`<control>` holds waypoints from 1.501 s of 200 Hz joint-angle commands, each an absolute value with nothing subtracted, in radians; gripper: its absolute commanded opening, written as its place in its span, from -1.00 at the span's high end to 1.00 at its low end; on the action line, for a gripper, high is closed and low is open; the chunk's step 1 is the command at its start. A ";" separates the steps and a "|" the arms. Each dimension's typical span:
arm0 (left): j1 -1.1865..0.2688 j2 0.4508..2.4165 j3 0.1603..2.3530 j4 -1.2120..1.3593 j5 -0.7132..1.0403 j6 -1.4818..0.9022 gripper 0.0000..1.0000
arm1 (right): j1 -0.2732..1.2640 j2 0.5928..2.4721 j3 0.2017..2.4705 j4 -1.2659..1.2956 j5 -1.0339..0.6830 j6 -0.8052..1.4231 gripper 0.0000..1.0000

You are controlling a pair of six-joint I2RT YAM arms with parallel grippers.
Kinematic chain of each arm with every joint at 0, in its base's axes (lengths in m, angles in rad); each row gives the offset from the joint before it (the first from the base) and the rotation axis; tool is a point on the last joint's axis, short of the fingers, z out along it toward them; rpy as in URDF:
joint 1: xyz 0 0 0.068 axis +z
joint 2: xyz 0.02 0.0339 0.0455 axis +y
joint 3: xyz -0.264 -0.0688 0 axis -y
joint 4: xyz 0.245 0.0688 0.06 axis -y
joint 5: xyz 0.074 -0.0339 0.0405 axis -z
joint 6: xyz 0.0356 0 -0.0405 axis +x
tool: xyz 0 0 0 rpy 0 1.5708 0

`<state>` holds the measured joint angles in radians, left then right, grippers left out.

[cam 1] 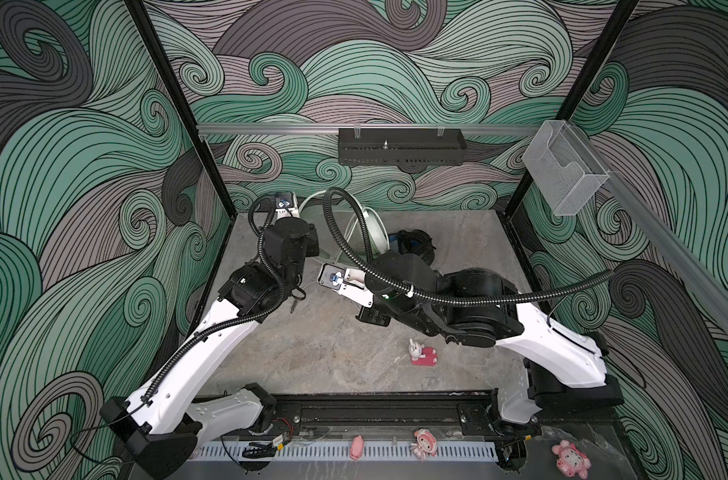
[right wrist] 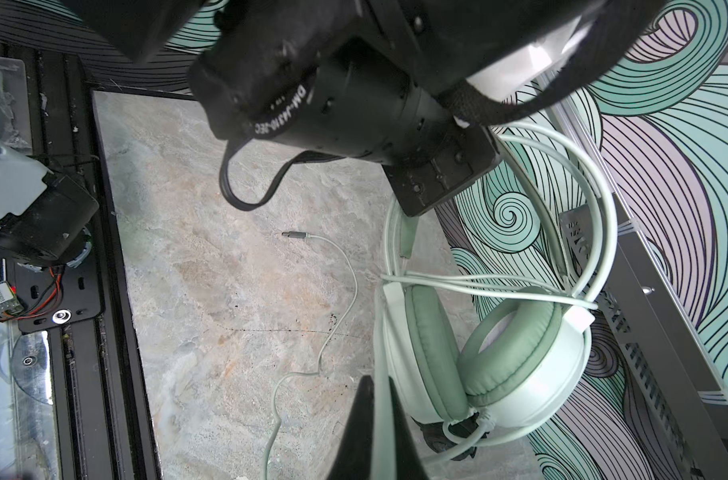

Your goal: Wrap the headphones

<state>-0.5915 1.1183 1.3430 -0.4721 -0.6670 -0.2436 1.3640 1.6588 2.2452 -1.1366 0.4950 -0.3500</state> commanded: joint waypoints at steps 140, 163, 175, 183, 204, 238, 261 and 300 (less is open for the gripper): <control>-0.632 1.094 1.419 -0.420 -0.486 0.152 1.00 | 1.371 1.613 2.289 -1.056 0.829 -0.635 0.85; -0.634 1.105 1.428 -0.479 -0.436 0.080 1.00 | 1.373 1.659 2.358 -1.026 0.784 -0.656 0.92; -0.634 1.103 1.424 -0.501 -0.423 0.040 1.00 | 1.372 1.677 2.382 -1.013 0.775 -0.674 1.00; -0.634 1.100 1.419 -0.510 -0.418 0.015 1.00 | 1.373 1.680 2.383 -0.992 0.766 -0.679 1.00; -0.643 1.082 1.400 -0.525 -0.417 -0.026 1.00 | 1.372 1.691 2.403 -0.969 0.728 -0.658 1.00; -0.670 1.046 1.347 -0.534 -0.405 -0.029 1.00 | 1.372 1.724 2.473 -0.966 0.650 -0.571 1.00; -0.681 1.030 1.323 -0.556 -0.398 -0.033 1.00 | 1.373 1.723 2.465 -0.972 0.606 -0.511 1.00; -0.685 1.015 1.294 -0.563 -0.408 -0.063 1.00 | 1.371 1.709 2.410 -0.993 0.586 -0.447 1.00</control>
<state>-0.6815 1.0416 1.3113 -0.5766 -0.4057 -0.0101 1.3705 1.7336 2.4210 -1.0279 0.5964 -0.5144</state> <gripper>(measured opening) 0.061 0.056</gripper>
